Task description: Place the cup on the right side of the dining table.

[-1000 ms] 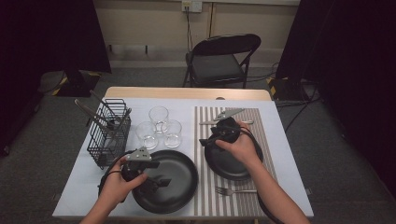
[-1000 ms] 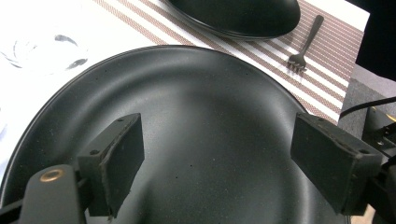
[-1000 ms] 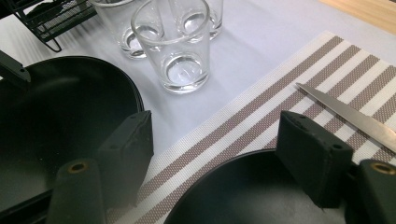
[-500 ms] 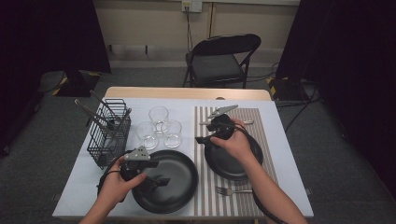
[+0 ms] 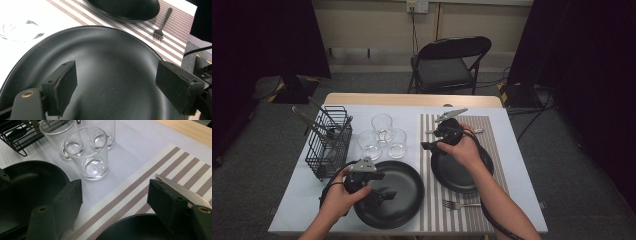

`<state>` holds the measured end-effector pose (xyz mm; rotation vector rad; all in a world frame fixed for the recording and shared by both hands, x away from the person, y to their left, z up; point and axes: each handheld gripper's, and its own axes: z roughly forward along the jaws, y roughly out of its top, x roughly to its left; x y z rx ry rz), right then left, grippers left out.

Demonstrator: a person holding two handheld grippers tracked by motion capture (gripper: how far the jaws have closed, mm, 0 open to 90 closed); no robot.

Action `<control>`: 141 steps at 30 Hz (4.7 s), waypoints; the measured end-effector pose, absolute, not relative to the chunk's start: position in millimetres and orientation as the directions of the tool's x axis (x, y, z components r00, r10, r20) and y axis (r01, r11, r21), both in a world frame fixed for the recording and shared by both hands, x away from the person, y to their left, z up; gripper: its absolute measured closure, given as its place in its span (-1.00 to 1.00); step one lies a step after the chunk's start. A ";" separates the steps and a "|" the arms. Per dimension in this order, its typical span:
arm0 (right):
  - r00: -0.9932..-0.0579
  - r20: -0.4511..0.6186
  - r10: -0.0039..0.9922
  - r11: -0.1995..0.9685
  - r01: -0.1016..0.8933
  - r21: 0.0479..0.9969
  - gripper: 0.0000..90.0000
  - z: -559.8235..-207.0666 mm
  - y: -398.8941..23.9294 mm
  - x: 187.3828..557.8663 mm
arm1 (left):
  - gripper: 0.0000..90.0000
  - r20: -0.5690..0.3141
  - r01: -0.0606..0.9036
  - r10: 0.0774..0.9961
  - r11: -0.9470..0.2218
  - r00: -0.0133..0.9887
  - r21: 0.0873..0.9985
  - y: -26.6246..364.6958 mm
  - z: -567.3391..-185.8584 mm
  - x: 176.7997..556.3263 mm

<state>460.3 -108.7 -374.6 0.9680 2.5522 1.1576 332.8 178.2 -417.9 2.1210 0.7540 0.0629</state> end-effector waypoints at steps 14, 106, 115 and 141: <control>-0.765 0.099 0.637 0.485 0.497 0.720 -0.39 -373.3 -96.7 466.6 | -0.61 -0.215 0.489 0.529 -0.456 0.821 0.744 176.1 -417.8 334.0; -0.751 0.117 0.650 0.491 0.532 0.690 -0.30 -394.1 -12.7 513.4 | -0.61 -0.223 0.487 0.522 -0.449 0.823 0.749 178.6 -417.3 331.4; -0.744 0.120 0.657 0.484 0.539 0.689 -0.23 -400.9 -10.9 516.1 | -0.61 -0.229 0.491 0.521 -0.448 0.822 0.747 179.4 -417.0 331.0; -0.747 0.122 0.654 0.499 0.546 0.673 0.08 -417.6 -6.3 521.1 | -0.61 -0.227 0.494 0.523 -0.453 0.821 0.743 180.7 -419.4 331.8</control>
